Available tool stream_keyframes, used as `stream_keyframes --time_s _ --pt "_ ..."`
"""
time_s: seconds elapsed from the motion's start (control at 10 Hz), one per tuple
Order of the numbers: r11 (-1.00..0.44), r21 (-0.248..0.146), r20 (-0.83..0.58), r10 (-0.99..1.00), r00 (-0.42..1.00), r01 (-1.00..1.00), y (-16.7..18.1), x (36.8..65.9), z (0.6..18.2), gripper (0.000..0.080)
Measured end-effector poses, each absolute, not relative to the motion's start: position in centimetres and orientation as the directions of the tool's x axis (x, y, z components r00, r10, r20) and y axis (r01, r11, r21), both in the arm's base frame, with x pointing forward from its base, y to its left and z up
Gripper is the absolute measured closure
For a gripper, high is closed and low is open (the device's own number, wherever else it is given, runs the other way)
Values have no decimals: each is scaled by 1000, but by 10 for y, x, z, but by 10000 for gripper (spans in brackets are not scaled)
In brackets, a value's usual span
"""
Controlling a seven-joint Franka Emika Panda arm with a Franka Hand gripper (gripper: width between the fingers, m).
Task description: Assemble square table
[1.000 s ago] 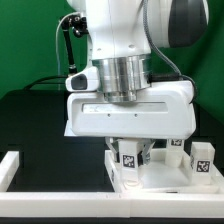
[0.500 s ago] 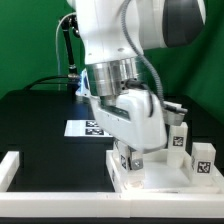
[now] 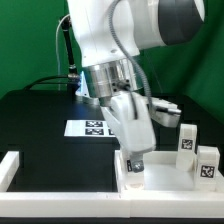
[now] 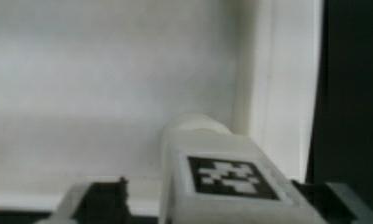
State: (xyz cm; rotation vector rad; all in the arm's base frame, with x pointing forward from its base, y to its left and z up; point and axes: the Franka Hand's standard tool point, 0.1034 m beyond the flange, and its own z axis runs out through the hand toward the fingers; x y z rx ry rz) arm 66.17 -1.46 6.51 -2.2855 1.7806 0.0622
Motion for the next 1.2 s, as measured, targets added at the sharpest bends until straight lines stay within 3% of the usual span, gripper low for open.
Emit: stream_keyframes --time_s 0.1,0.2,0.5,0.7,0.8,0.9,1.1,1.2 --pt "-414 -155 -149 -888 435 -897 -10 661 70 229" --pt "-559 -149 -128 -807 576 -816 -4 658 71 162" --pt "-694 -171 -95 -694 713 -699 -7 658 70 151" --pt "-892 -169 -12 -423 906 -419 -11 663 74 150" --pt "-916 -174 17 -369 929 -361 -9 667 76 193" --pt "-885 -177 0 -437 900 -430 -9 666 74 193" --pt "-888 -176 1 -431 902 -424 -10 666 74 493" --pt "-849 -170 -17 -505 863 -500 -13 664 73 493"
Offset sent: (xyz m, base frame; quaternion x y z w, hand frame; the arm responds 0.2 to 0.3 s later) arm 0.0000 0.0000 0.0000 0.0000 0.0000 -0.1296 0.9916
